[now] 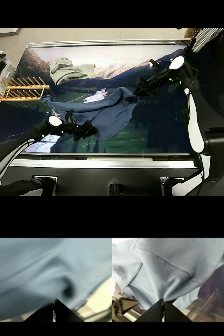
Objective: Fold the clothes and pants, and hang the long-sleeved shirts on hangers.
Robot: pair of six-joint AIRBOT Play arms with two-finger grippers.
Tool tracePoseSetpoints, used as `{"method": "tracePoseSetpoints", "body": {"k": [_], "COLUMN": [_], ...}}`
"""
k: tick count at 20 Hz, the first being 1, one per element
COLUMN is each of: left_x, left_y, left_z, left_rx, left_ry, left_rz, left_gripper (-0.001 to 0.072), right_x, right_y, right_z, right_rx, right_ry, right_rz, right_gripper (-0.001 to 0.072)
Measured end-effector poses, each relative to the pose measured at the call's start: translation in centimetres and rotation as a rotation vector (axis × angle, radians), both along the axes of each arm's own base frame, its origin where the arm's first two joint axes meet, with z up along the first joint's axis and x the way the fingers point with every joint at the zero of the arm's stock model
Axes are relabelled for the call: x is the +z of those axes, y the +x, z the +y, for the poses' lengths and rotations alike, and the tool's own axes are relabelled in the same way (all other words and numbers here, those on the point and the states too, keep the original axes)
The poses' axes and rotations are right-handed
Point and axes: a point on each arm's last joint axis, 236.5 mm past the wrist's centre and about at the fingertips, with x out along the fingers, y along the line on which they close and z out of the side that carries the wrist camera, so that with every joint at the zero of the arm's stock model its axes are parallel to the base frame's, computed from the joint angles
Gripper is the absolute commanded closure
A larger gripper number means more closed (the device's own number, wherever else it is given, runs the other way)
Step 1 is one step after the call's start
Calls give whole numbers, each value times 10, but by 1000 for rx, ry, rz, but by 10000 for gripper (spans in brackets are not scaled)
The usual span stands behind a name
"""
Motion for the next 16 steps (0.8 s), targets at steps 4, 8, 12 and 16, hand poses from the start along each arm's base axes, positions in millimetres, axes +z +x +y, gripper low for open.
{"method": "tracePoseSetpoints", "body": {"k": [4,8,12,16], "left_x": [60,172,339,487], "left_y": [43,100,125,83], "left_z": [7,50,114,169], "left_rx": [-52,-63,3,118], "left_ry": [-52,-31,45,167], "left_rz": [-149,-430,-818,-1144], "left_gripper": [694,694,694,693], "right_x": [30,110,237,371], "right_y": [7,23,10,-56], "right_z": [0,-5,-26,-65], "right_rx": [-29,-115,-238,-416], "right_ry": [10,32,40,44], "right_rz": [-93,-346,-700,-1037], "right_gripper": [685,686,686,686]}}
